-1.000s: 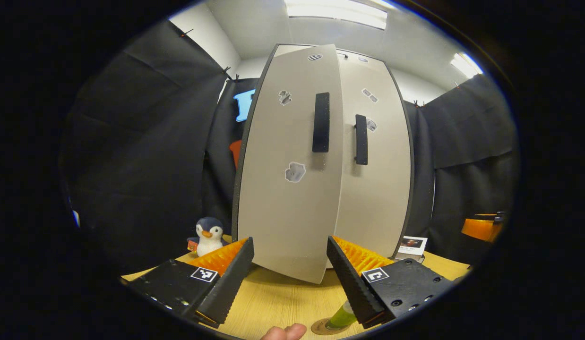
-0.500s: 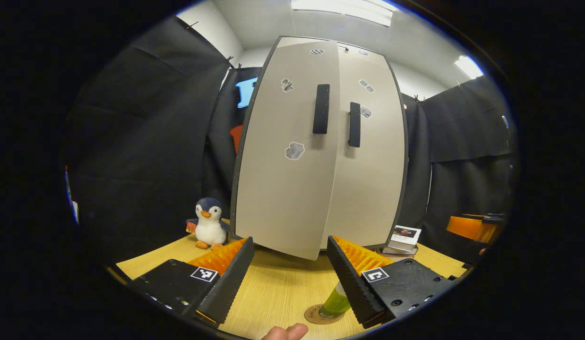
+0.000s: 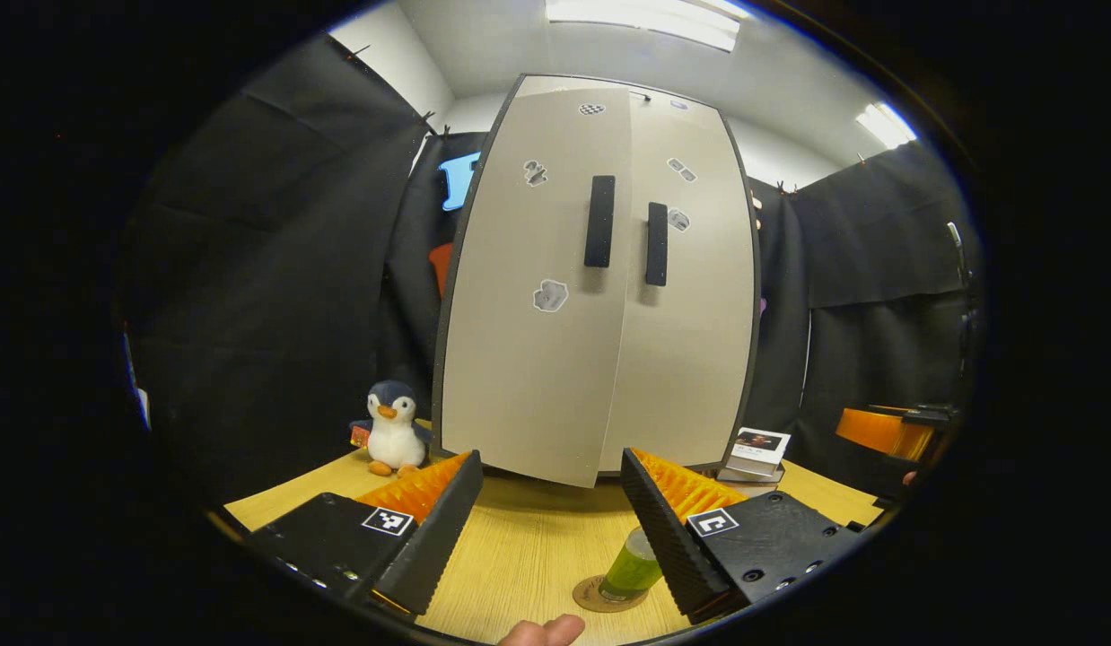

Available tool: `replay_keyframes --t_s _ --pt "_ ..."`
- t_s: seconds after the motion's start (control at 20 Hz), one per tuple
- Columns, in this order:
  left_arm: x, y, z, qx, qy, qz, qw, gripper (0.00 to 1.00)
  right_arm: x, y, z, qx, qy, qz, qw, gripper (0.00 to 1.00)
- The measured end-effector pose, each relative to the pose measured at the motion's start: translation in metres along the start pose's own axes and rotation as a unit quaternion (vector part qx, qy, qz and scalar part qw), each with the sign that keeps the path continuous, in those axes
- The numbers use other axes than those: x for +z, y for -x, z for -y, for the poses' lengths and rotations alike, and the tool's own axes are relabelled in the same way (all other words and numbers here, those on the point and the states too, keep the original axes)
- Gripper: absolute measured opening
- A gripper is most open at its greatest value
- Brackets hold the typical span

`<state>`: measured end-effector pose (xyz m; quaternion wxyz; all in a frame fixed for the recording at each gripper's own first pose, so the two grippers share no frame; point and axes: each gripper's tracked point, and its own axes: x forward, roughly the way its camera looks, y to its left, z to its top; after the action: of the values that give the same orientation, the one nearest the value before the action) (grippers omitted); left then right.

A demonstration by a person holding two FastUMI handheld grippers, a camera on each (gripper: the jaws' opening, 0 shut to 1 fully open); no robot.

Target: Grasp the bottle in the cabinet with the left hand and place it on the coaster, then close the right door with the right hand and the left door with the left hand.

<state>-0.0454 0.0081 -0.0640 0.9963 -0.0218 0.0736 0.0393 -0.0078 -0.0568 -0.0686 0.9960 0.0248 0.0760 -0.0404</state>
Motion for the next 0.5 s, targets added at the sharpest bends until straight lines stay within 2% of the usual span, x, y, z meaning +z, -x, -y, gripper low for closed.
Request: replay_keyframes --t_s 0.5 --pt "-0.0010 0.0036 -0.0053 0.006 0.006 0.001 1.000 0.95 -0.0033 0.0072 0.0017 0.001 -0.004 -0.003 1.000 0.85"
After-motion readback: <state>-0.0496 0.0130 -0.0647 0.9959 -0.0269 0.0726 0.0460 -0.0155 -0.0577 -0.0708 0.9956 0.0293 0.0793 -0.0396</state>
